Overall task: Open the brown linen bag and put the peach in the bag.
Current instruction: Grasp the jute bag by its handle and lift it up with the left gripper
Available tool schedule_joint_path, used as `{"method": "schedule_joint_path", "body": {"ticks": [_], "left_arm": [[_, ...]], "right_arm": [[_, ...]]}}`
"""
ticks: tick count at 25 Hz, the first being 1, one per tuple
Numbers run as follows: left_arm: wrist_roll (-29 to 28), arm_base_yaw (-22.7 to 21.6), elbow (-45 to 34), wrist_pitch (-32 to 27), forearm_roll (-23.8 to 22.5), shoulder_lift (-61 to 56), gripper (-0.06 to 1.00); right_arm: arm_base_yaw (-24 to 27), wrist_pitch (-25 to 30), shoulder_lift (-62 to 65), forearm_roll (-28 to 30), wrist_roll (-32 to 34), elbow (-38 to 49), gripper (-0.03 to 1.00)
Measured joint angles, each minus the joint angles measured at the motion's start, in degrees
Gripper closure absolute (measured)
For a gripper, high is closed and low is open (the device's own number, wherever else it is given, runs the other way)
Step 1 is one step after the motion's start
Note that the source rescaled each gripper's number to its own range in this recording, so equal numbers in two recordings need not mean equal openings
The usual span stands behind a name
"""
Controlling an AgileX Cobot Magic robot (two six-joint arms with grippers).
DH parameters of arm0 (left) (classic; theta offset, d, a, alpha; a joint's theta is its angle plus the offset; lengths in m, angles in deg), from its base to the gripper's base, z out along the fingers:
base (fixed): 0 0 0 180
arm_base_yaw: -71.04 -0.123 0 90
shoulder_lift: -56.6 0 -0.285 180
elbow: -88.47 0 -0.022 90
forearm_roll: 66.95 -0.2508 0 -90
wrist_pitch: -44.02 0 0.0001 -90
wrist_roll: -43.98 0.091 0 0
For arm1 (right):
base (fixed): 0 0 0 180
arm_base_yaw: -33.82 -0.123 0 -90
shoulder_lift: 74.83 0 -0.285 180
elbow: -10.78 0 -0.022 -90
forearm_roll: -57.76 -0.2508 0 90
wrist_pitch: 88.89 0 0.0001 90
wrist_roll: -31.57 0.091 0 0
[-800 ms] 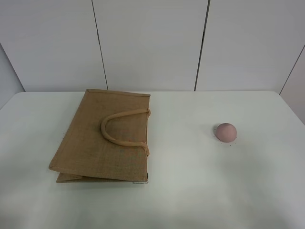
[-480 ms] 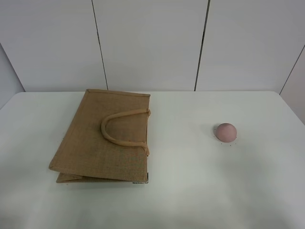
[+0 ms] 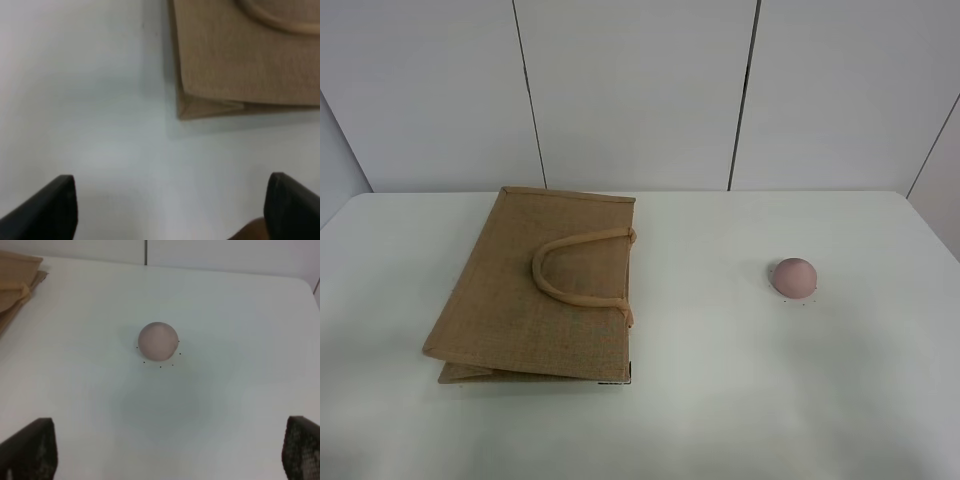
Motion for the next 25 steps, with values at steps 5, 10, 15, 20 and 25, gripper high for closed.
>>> {"method": "schedule_joint_path", "body": {"ticks": [5,10,15,20,25], "left_arm": [[1.48,0.00,7.53,1.06,-0.05,17.33,-0.05],[1.48,0.00,15.32,5.34,-0.05,37.64,-0.05],[1.48,0.00,24.32,6.76,-0.05,57.51,-0.05],[1.48,0.00,33.74,6.83,0.81,73.61,-0.05],[1.48,0.00,45.25,6.77,3.00,85.88,-0.05]], "right_arm": [[0.00,0.00,0.00,0.00,0.00,0.00,-0.03],[0.00,0.00,0.00,0.00,0.00,0.00,-0.03],[0.00,0.00,0.00,0.00,0.00,0.00,-0.03],[0.00,0.00,0.00,0.00,0.00,0.00,-0.03],[0.00,0.00,0.00,0.00,0.00,0.00,-0.03]]}}
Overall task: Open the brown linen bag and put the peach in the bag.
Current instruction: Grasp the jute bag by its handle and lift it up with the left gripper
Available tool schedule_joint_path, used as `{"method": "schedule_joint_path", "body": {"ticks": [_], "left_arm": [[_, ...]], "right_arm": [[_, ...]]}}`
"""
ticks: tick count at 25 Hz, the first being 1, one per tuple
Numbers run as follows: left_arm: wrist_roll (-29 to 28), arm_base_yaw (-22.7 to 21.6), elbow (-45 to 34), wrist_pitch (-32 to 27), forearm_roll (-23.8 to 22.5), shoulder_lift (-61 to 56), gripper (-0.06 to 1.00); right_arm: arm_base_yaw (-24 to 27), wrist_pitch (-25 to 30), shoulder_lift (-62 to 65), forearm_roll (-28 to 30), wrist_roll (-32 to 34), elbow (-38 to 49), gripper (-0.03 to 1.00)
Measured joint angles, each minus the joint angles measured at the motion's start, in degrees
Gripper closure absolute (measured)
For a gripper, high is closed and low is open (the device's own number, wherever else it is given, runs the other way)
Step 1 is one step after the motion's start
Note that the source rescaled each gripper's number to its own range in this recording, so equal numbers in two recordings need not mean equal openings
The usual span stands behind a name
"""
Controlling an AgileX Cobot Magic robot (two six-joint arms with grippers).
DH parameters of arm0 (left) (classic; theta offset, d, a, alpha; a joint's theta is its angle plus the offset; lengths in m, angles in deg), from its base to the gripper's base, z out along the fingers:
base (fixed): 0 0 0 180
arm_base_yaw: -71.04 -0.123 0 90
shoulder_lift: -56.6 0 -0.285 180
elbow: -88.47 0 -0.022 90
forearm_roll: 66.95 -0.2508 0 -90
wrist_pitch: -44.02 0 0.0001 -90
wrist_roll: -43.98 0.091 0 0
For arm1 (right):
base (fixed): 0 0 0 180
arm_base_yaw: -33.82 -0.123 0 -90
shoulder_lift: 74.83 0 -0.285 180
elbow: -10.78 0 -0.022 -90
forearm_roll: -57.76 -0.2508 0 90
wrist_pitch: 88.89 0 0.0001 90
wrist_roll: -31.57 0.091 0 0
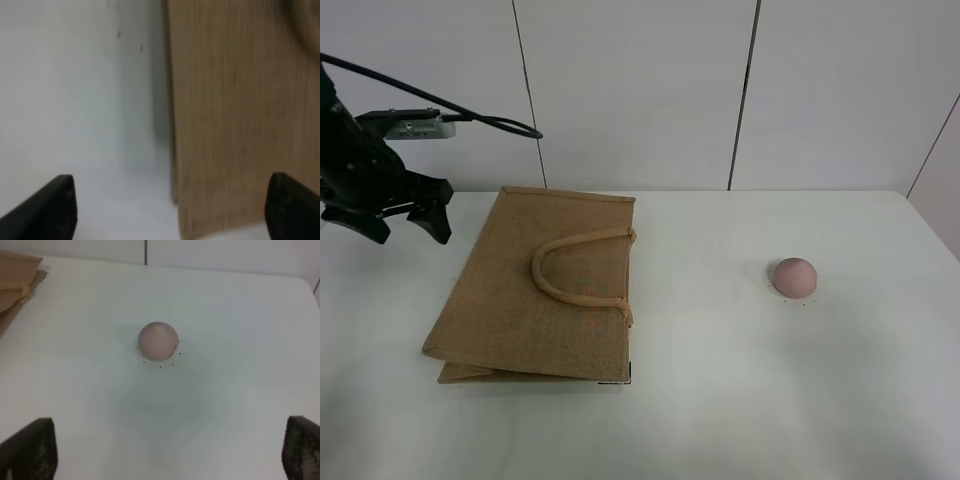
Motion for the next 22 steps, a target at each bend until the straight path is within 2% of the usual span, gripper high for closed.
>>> {"method": "schedule_joint_path", "body": {"ticks": [6,12,18,22], "left_arm": [[-2.58,1.00,12.79,-0.06,1.36,10.82,-0.05],[-5.79,6.64,21.53,-2.39,1.46,17.97,-0.05],[-8.18,12.51,25.12,-2.71,1.71,22.91,-0.05],[-9.12,13.34,25.12,-2.65,0.31,26.54,-0.05]], "right_arm": [[0.00,0.00,0.00,0.00,0.00,0.00,-0.03],[0.00,0.00,0.00,0.00,0.00,0.00,-0.03],[0.00,0.00,0.00,0.00,0.00,0.00,-0.03],[0.00,0.00,0.00,0.00,0.00,0.00,-0.03]]}}
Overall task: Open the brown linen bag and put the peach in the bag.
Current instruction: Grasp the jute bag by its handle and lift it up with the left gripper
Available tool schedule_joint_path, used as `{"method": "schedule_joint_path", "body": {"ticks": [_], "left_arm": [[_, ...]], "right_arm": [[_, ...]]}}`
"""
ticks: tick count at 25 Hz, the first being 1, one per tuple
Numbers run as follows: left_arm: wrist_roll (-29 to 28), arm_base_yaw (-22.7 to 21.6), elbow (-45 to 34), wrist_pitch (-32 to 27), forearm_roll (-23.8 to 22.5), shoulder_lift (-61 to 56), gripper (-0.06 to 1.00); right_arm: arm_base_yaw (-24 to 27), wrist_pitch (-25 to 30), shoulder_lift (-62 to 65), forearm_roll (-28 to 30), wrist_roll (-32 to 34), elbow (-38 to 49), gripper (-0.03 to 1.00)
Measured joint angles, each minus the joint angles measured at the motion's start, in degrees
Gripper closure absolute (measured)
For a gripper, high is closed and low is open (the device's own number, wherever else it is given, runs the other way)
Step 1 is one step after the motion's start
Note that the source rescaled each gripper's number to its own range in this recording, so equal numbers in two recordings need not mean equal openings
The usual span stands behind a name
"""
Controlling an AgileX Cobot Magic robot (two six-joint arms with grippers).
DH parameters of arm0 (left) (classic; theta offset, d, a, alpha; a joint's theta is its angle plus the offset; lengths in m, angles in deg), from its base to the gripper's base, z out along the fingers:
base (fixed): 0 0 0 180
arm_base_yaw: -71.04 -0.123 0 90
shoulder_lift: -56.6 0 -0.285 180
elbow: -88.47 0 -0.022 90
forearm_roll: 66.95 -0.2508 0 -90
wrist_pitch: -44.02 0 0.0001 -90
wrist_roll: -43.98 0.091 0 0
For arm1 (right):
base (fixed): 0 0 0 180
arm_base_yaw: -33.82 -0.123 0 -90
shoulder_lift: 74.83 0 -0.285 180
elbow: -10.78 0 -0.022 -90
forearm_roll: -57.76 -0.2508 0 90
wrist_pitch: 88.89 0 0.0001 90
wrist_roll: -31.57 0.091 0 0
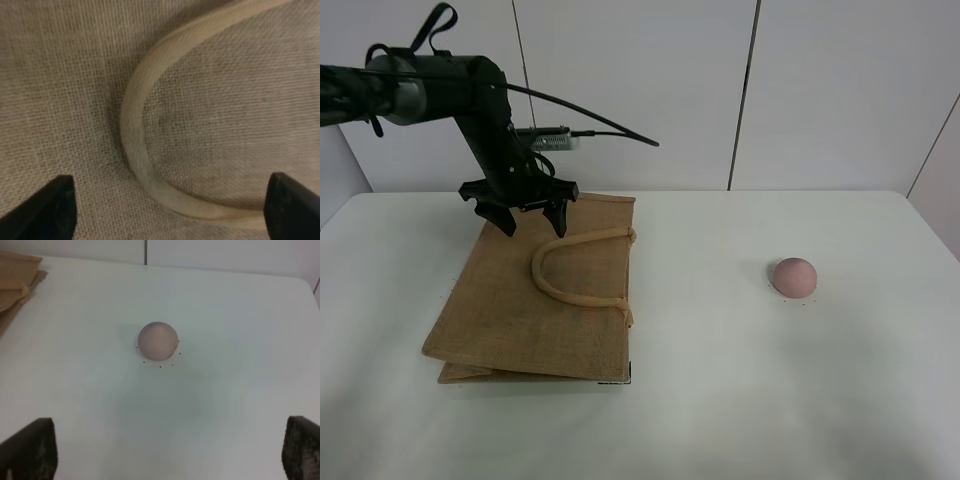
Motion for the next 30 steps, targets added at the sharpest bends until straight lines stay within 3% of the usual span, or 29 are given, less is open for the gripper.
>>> {"method": "schedule_joint_path", "body": {"ticks": [5,23,26,30], "left_arm": [[-0.29,0.00,0.00,-0.19,-2.11,3.76,-0.05],[-0.47,0.00,0.00,3.82,-0.87,10.58,-0.02],[-0.47,0.00,0.00,3.89,-0.87,10.64,0.18],[-0.50,0.02,0.00,3.89,-0.87,10.64,0.74]], "right_arm": [[0.00,0.00,0.00,0.00,0.00,0.00,-0.03],[0.00,0.00,0.00,0.00,0.00,0.00,-0.03],[0.00,0.00,0.00,0.00,0.00,0.00,-0.03],[0.00,0.00,0.00,0.00,0.00,0.00,-0.03]]}}
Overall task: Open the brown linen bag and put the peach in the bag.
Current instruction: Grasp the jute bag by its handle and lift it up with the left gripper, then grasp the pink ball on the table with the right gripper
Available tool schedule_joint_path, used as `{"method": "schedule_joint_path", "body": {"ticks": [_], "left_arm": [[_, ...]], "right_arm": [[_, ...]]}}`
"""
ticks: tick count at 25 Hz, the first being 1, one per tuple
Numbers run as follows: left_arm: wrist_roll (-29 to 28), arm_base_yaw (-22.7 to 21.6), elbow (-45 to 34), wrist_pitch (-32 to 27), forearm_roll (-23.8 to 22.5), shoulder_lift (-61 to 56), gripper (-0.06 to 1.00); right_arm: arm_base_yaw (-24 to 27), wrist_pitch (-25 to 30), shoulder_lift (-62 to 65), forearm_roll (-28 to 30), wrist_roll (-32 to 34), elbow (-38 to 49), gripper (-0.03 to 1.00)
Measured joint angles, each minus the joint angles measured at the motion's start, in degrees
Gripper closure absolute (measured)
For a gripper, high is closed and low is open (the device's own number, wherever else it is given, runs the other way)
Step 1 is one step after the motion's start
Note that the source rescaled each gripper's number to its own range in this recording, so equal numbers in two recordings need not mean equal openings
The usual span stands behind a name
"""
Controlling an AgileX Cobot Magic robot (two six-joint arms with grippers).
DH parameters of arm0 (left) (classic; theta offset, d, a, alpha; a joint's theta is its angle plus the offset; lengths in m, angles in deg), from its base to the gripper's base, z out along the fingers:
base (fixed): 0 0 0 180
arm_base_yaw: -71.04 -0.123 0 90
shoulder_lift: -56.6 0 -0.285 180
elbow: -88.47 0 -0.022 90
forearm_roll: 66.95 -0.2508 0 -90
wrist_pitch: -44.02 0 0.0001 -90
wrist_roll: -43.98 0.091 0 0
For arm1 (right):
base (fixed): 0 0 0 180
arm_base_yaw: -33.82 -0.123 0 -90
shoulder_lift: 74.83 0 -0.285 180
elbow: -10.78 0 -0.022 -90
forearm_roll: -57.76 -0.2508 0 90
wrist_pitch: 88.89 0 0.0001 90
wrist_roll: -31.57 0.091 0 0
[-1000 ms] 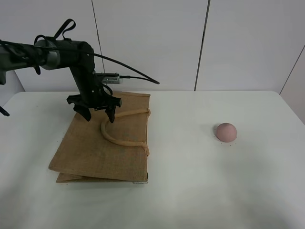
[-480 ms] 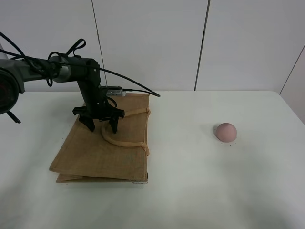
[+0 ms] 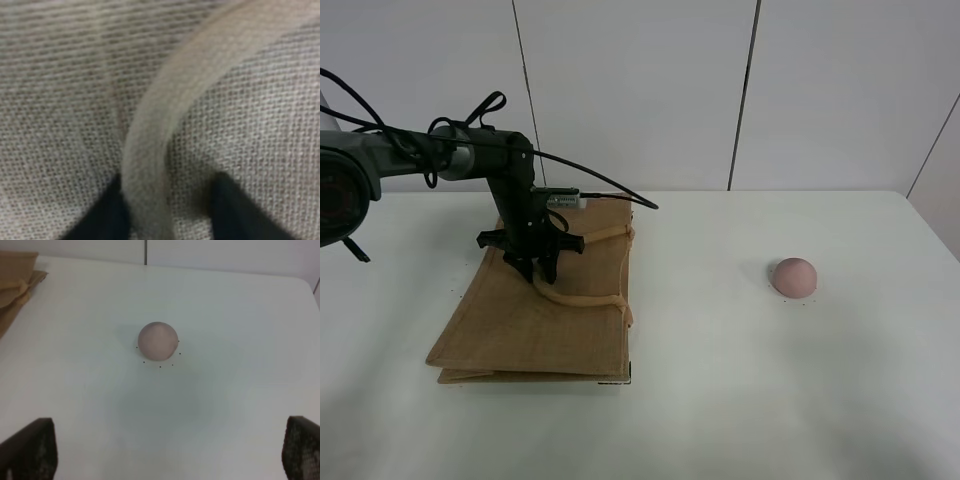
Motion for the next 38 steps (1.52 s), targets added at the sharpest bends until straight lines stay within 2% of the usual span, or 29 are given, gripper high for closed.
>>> {"method": "schedule_joint_path", "body": {"ticks": [1,2,6,11,15,20,26,31,34,38], "left_arm": [[0.00,0.00,0.00,-0.06,0.00,0.00,0.87],[-0.04,0.00,0.00,-0.12,0.00,-0.16,0.94],[-0.04,0.00,0.15,-1.38,0.00,-1.05,0.94],[0.49,0.00,4.47,-8.16,-0.80,-5.65,0.94],[1.98,0.00,11.37,-14.40,-0.80,-10.95,0.94],[2.77,0.00,18.48,-14.63,-0.36,-15.00,0.94],[4.71,0.00,19.34,-14.76,2.88,-23.25,0.94],[5.07,0.00,19.34,-14.76,3.31,-27.89,0.94],[5.14,0.00,19.34,-14.76,3.38,-29.06,0.94],[5.14,0.00,19.34,-14.76,3.43,-29.54,0.94]], "right_arm": [[0.00,0.00,0.00,0.00,0.00,0.00,-0.03],[0.00,0.00,0.00,0.00,0.00,0.00,-0.03],[0.00,0.00,0.00,0.00,0.00,0.00,-0.03],[0.00,0.00,0.00,0.00,0.00,0.00,-0.03],[0.00,0.00,0.00,0.00,0.00,0.00,-0.03],[0.00,0.00,0.00,0.00,0.00,0.00,-0.03],[0.00,0.00,0.00,0.00,0.11,0.00,-0.03],[0.00,0.00,-1.18,0.00,0.22,0.00,-0.03],[0.00,0.00,-7.35,0.00,0.22,-0.62,-0.03],[0.00,-1.20,-22.06,0.00,0.22,-4.08,-0.03]]}}
